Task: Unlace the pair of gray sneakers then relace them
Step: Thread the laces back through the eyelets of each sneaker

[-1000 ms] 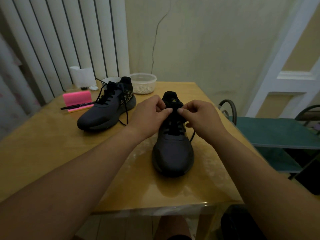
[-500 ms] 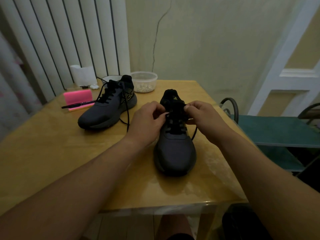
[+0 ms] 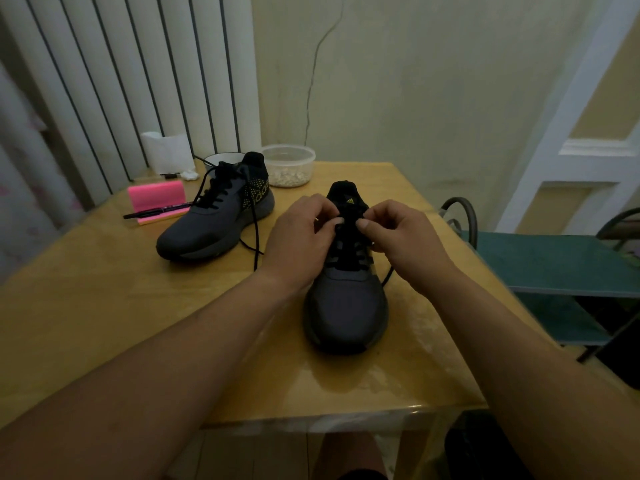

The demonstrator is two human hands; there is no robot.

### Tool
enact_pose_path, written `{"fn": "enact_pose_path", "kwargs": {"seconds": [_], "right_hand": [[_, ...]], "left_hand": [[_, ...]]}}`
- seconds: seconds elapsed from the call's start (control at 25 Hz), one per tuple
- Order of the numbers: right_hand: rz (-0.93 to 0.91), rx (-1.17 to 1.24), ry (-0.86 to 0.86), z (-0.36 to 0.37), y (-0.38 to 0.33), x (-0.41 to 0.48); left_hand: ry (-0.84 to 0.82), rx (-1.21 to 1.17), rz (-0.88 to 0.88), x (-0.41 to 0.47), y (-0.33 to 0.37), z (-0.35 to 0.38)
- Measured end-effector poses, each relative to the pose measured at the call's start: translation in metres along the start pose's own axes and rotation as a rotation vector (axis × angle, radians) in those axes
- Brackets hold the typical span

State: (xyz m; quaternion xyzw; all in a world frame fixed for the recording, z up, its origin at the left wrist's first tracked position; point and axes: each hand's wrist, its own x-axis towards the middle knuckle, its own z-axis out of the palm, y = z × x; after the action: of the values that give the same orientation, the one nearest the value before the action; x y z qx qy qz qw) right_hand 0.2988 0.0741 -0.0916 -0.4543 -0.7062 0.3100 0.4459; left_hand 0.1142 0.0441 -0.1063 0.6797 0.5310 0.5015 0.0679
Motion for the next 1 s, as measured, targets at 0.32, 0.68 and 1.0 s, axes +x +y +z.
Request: {"fn": "enact_pose_path", "kwargs": {"seconds": [0.32, 0.68, 1.0], "right_hand": [[0.166, 0.065, -0.181, -0.009, -0.014, 0.008], [0.047, -0.029, -0.168, -0.010, -0.010, 0.004], [0.069, -0.130, -0.090, -0.008, -0.010, 0.012]], "left_hand": [[-0.071, 0.067, -0.035, 0.009, 0.000, -0.005], [-0.299, -0.102, -0.121, 0.021, -0.005, -0.014], [-0.164, -0.084, -0.111, 0.025, -0.008, -0.016]]}}
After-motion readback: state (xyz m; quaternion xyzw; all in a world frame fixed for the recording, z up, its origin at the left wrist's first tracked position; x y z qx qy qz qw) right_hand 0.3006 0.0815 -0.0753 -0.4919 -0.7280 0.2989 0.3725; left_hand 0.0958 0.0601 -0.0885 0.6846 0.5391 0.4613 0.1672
